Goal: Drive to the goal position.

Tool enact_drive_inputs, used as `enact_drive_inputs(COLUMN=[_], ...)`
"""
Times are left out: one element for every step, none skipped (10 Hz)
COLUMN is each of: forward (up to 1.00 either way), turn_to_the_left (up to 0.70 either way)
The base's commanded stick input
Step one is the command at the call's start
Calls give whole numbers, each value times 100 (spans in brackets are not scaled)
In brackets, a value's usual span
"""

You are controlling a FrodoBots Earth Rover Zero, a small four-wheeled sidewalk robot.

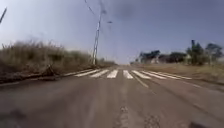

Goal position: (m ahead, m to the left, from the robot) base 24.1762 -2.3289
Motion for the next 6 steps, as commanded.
enact_drive_inputs(forward=[100, 100, 100, 100, 100, 100], turn_to_the_left=[0, 0, 0, 0, 0, 0])
